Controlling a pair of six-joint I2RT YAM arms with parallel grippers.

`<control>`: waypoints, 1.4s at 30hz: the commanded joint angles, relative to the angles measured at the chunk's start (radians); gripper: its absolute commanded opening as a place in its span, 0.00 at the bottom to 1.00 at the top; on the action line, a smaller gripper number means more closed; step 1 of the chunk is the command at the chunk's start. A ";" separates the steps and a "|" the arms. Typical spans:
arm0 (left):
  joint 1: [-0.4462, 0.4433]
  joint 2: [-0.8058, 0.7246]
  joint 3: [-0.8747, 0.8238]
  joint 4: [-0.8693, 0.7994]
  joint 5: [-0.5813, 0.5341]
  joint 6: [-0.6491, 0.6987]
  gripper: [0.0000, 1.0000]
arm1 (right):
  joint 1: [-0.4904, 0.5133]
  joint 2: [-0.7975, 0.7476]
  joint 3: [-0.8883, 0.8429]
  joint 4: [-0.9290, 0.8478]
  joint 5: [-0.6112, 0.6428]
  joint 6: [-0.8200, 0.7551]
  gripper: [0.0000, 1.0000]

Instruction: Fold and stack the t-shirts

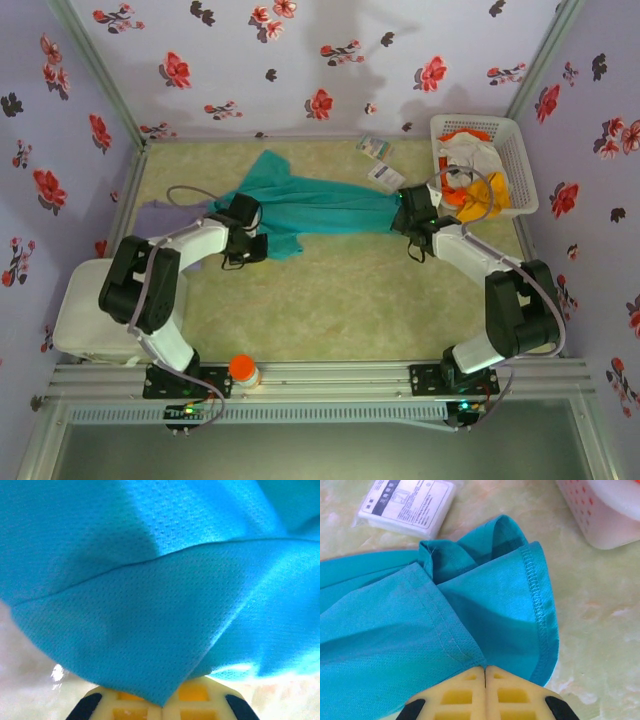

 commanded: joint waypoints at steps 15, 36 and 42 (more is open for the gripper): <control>-0.042 -0.484 -0.136 -0.498 0.087 -0.082 0.00 | -0.054 -0.017 -0.014 -0.050 0.083 0.015 0.00; -0.038 -0.208 0.127 -0.499 -0.055 0.020 0.34 | -0.084 -0.196 -0.089 -0.264 -0.069 -0.020 0.77; 0.003 -0.049 0.267 -0.480 -0.052 0.091 0.34 | -0.085 -0.074 -0.044 -0.205 -0.179 -0.093 0.54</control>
